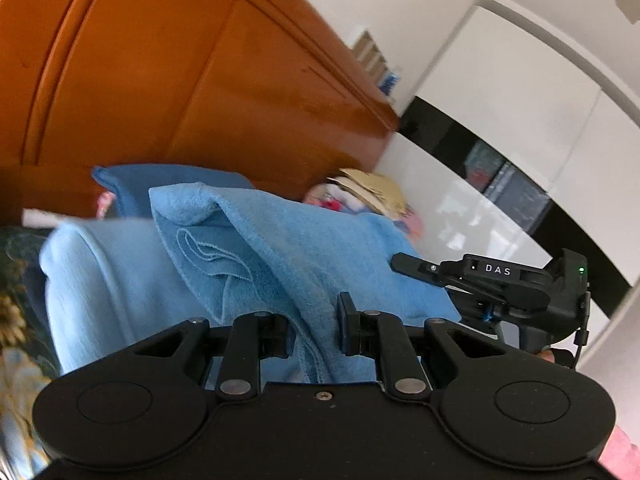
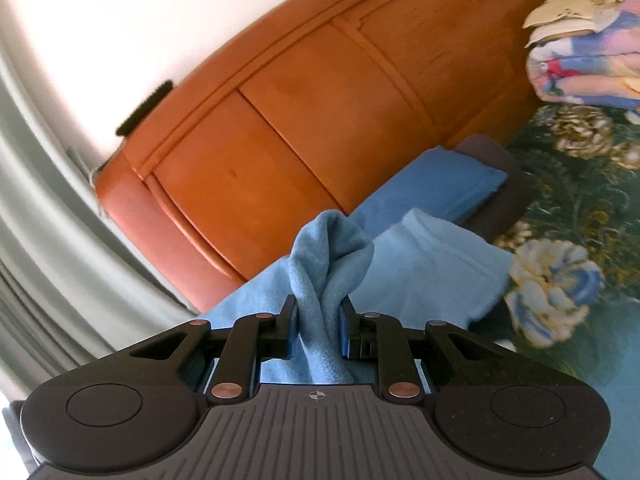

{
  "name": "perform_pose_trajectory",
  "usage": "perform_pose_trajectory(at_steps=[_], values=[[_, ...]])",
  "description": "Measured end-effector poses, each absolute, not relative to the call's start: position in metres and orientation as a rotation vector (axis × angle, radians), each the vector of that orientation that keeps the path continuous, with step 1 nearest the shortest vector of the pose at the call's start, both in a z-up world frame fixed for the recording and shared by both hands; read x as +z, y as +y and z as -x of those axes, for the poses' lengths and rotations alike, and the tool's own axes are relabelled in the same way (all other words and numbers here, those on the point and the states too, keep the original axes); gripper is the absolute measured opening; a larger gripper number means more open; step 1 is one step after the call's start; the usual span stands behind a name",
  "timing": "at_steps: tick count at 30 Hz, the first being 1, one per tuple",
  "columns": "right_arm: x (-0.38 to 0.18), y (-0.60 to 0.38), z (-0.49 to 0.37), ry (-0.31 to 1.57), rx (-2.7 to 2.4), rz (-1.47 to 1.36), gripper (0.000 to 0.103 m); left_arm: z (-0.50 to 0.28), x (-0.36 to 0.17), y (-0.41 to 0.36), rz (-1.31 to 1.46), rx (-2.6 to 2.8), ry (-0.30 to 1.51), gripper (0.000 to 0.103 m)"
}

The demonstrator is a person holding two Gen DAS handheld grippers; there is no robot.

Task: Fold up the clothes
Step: 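Carry the folded bundle with both grippers onto the clothes stack by the headboard, then open both grippers and release the bundle onto the stack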

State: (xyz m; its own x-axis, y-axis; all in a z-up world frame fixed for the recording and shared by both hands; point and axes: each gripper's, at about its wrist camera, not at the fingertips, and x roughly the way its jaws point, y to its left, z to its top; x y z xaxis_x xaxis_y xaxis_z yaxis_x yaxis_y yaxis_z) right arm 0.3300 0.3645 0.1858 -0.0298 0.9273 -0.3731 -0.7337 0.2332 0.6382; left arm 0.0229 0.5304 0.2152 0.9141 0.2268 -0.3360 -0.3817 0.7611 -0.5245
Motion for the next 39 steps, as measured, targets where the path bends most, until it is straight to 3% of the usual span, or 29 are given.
perform_pose_trajectory(at_steps=[10, 17, 21, 25, 27, 32, 39], values=[[0.131, 0.435, -0.349, 0.930, 1.321, -0.237, 0.017, -0.052, 0.176, 0.565, 0.593, 0.447, 0.281, 0.018], [0.100, 0.446, -0.356, 0.966, 1.304, -0.268, 0.019, -0.054, 0.162, 0.571, 0.598, 0.456, 0.280, 0.025], [0.105, 0.442, -0.357, 0.963, 1.296, -0.311, 0.022, -0.051, 0.169, 0.571, 0.584, 0.483, 0.274, 0.027], [0.124, 0.432, -0.357, 0.926, 1.251, -0.308, 0.030, -0.043, 0.185, 0.561, 0.507, 0.538, 0.295, 0.030], [0.134, 0.422, -0.357, 0.909, 1.243, -0.329, 0.035, -0.034, 0.192, 0.553, 0.482, 0.562, 0.289, 0.041], [0.155, 0.388, -0.333, 0.825, 1.244, -0.246, 0.041, -0.007, 0.204, 0.520, 0.399, 0.594, 0.285, 0.053], [0.159, 0.326, -0.281, 0.724, 1.215, -0.107, 0.042, 0.024, 0.188, 0.448, 0.345, 0.532, 0.357, 0.063]])
